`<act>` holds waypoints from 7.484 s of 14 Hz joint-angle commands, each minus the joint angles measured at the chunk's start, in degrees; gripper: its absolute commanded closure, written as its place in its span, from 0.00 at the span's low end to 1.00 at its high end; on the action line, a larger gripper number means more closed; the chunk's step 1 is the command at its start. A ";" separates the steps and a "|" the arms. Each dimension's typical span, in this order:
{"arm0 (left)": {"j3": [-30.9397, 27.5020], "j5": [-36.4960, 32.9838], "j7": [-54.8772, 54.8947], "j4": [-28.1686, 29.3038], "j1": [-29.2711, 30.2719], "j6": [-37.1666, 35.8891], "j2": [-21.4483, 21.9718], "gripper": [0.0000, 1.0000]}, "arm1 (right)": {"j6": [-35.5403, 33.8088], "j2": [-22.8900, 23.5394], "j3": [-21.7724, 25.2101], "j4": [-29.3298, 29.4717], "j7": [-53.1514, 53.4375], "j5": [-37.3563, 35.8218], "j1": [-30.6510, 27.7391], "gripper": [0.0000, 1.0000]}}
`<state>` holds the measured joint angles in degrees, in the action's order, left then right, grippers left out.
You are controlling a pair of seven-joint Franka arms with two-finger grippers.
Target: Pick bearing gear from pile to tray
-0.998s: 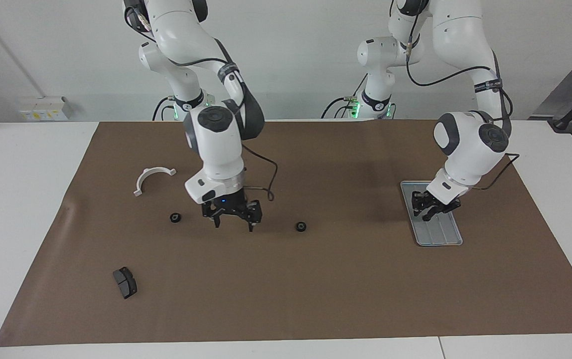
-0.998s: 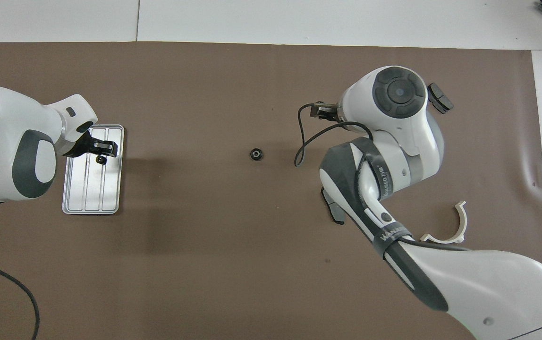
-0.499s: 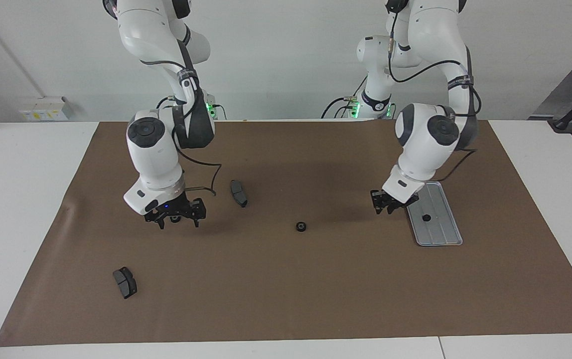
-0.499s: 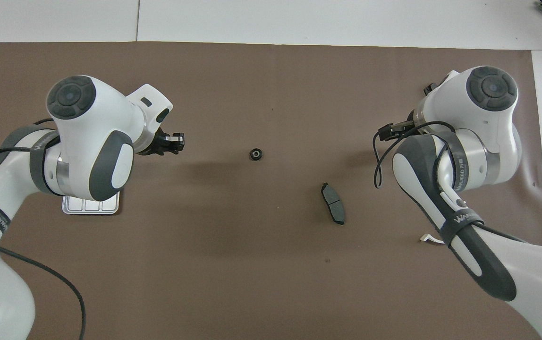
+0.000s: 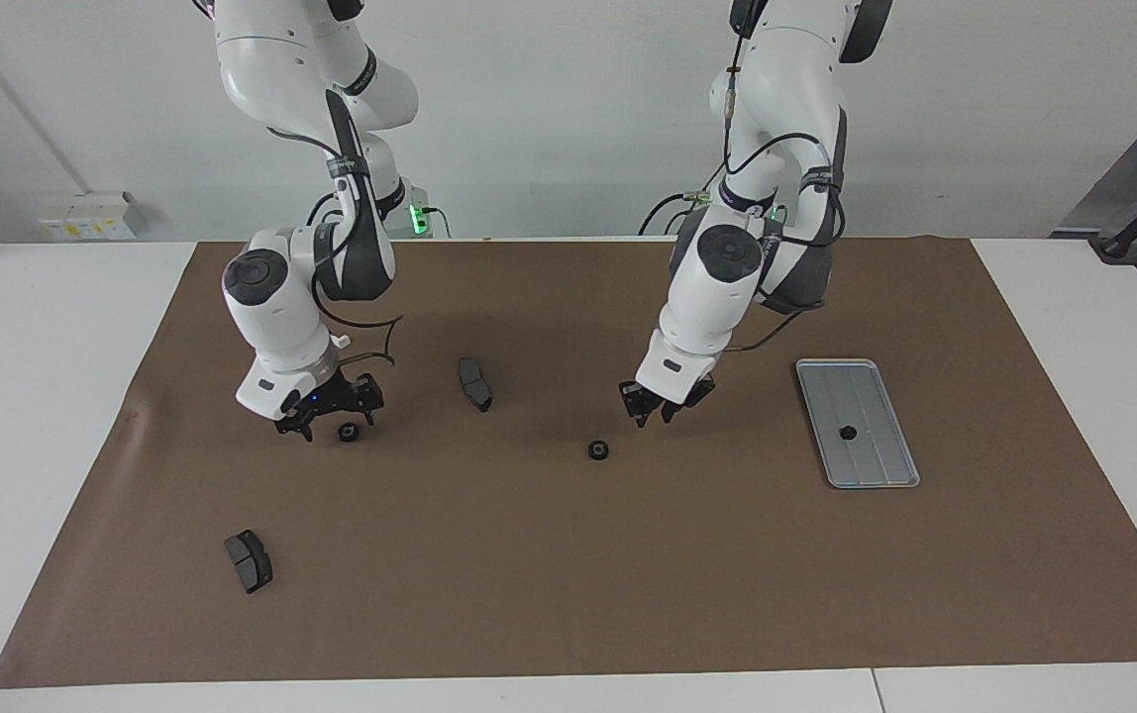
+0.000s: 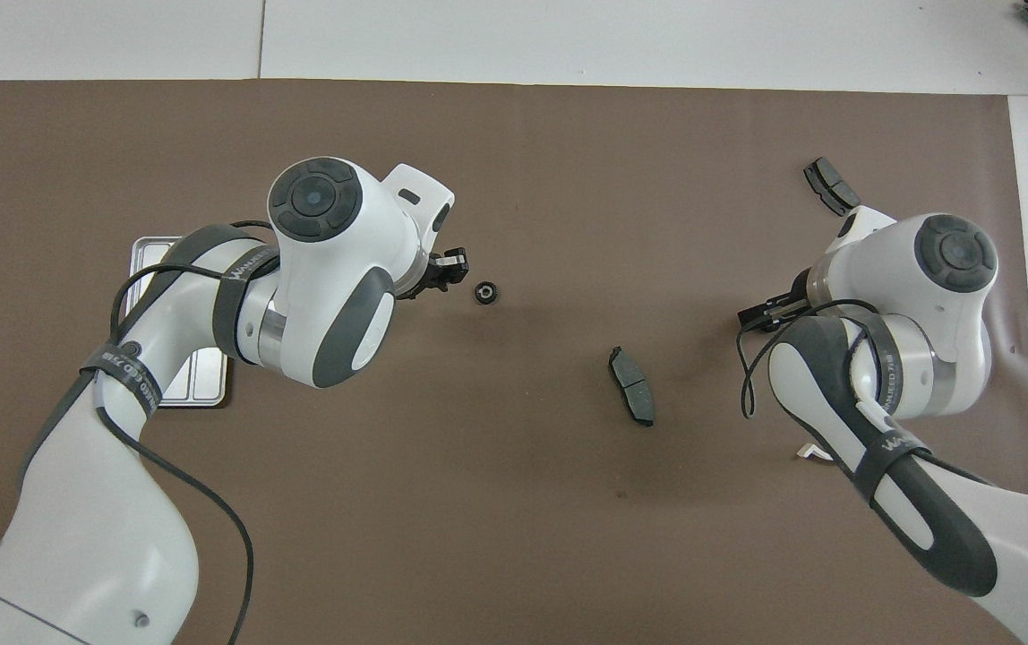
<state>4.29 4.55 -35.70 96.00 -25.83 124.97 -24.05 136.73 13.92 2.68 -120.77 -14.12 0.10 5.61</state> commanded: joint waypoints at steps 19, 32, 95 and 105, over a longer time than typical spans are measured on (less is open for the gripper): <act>-1.13 -4.81 -2.71 -20.06 -4.31 -5.27 -16.02 0.49 | 6.53 -1.44 -1.01 -6.14 -4.33 4.82 -1.57 0.31; -1.13 -5.16 -2.89 -11.63 -5.72 -1.75 -13.48 0.50 | 7.41 -1.27 -1.01 -6.05 -3.11 4.82 -1.48 1.00; -0.25 -4.46 40.66 15.90 22.69 -4.64 14.39 0.44 | -16.74 -2.75 -5.31 23.22 35.57 -5.55 1.87 0.00; -0.34 -1.38 8.30 -2.17 5.20 -10.43 5.80 0.45 | -36.96 -15.49 -4.96 24.01 21.61 -1.86 -6.47 0.00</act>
<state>4.96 2.29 -23.00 103.09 -17.53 119.09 -12.19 102.68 0.78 -1.68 -96.27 11.80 -3.71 2.23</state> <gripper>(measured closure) 0.445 0.000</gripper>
